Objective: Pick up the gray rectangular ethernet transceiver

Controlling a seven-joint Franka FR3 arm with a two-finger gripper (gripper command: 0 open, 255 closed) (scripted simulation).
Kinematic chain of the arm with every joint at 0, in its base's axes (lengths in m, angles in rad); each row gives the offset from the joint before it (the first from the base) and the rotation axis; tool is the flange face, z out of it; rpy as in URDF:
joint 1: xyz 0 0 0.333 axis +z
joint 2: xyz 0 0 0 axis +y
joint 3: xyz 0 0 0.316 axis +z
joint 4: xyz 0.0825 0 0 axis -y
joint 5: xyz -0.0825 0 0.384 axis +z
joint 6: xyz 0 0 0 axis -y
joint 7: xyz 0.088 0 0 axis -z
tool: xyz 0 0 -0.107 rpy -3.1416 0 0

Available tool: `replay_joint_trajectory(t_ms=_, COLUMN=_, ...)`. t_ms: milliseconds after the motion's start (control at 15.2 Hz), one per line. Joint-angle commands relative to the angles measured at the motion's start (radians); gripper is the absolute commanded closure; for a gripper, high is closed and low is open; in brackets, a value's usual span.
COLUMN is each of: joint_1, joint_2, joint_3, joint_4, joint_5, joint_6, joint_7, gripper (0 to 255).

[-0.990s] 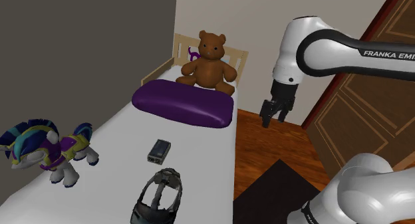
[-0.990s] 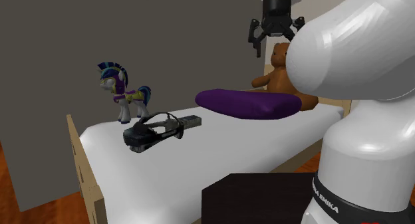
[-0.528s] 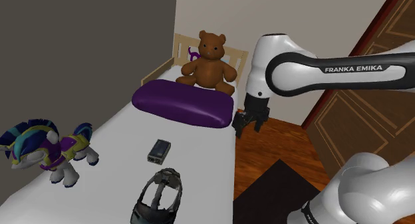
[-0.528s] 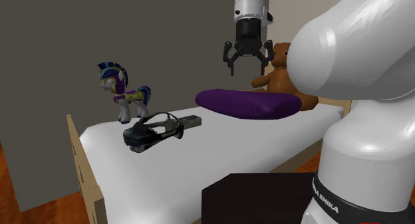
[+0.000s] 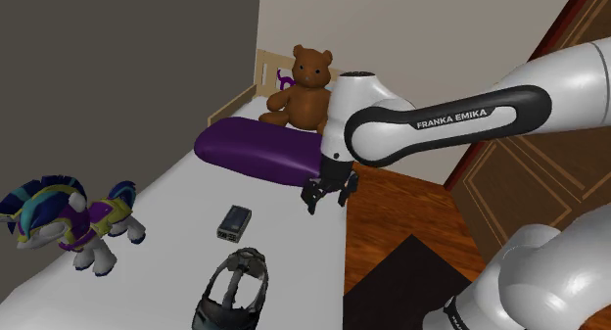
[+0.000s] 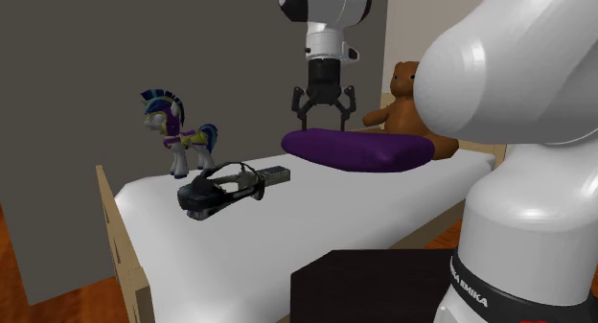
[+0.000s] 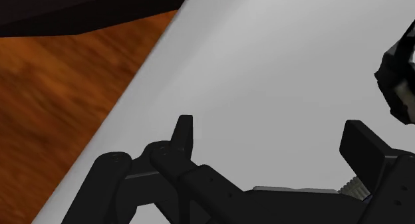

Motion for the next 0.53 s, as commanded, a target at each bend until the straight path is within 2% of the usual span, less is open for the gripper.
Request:
replay_joint_trajectory(t_ms=0, joint_1=0.002, joint_2=0.080, joint_3=0.027, joint_4=0.031, joint_5=-0.016, joint_6=0.060, joint_7=0.051, gripper=0)
replay_joint_trajectory(t_ms=462, joint_1=0.029, joint_2=0.353, joint_3=0.076, joint_4=0.191, joint_5=-0.133, joint_6=0.196, joint_7=0.245, gripper=0)
